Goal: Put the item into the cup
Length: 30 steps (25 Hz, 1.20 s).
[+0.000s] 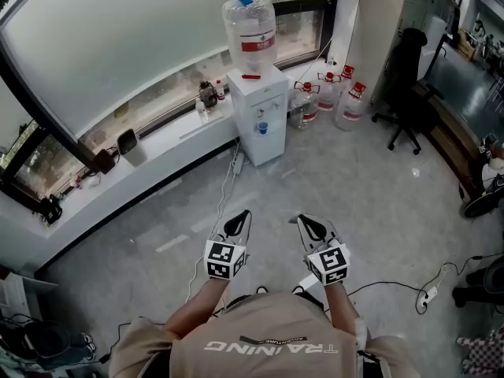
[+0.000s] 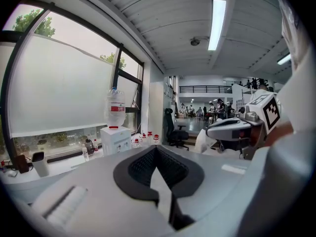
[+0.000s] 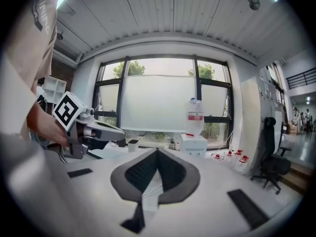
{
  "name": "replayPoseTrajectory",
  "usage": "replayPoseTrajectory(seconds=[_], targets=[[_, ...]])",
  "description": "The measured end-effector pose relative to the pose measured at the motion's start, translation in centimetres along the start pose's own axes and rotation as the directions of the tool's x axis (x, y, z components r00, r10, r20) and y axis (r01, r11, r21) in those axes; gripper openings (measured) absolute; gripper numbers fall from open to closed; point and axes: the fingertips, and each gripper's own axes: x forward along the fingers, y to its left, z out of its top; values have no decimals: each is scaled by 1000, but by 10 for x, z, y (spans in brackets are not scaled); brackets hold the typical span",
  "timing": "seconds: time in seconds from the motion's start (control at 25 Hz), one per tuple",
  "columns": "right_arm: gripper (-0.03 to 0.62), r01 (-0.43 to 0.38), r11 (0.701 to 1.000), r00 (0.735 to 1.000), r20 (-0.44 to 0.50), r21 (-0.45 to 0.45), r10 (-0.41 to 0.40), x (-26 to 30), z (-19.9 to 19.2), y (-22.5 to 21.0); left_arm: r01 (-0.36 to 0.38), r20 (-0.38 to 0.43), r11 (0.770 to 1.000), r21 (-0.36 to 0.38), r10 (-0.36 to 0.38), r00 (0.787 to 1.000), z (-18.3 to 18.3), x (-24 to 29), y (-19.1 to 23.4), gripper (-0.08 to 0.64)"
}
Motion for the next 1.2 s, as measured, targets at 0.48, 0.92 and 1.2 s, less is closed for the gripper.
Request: replayPoseTrajectory(seconds=[0.48, 0.92, 1.2], targets=[[12, 14, 1000, 1000, -28, 12, -13, 41, -10, -14, -23, -34, 998, -55, 21, 999, -26, 20, 41, 8], [11, -19, 1000, 1000, 12, 17, 19, 99, 3, -104, -59, -10, 998, -34, 58, 998, 19, 111, 58, 8], [12, -78, 997, 997, 5, -3, 78, 137, 5, -155, -91, -34, 994, -58, 89, 995, 29, 167, 66, 8]])
